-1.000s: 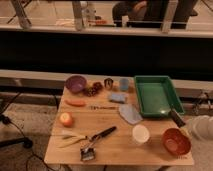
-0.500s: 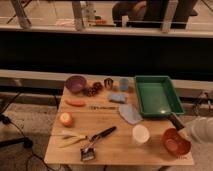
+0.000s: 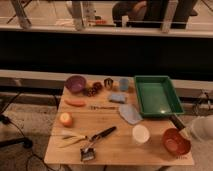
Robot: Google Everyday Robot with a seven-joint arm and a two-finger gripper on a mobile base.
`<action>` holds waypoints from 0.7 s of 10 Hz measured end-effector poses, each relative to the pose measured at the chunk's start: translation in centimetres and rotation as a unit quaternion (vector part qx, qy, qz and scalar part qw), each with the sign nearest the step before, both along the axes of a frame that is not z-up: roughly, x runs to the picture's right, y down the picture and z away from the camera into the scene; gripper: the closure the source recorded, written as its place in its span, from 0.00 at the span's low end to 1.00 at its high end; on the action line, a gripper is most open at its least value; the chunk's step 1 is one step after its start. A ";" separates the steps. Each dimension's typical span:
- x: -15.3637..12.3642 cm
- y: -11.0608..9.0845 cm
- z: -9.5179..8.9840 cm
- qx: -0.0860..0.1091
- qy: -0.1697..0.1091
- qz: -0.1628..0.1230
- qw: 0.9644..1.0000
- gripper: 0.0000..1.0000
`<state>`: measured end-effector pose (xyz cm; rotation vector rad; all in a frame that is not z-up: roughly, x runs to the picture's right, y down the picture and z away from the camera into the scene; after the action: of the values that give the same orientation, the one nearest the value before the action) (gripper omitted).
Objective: Place eraser in red bowl
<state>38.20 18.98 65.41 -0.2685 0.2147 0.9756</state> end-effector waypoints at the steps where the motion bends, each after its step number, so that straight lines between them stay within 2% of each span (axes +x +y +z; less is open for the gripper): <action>1: 0.3 0.2 0.2 -0.007 0.010 0.000 1.000 1.00; 7: 0.0 0.7 0.5 -0.026 0.010 -0.012 1.000 1.00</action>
<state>38.21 19.73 65.90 -0.3035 0.2605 0.9496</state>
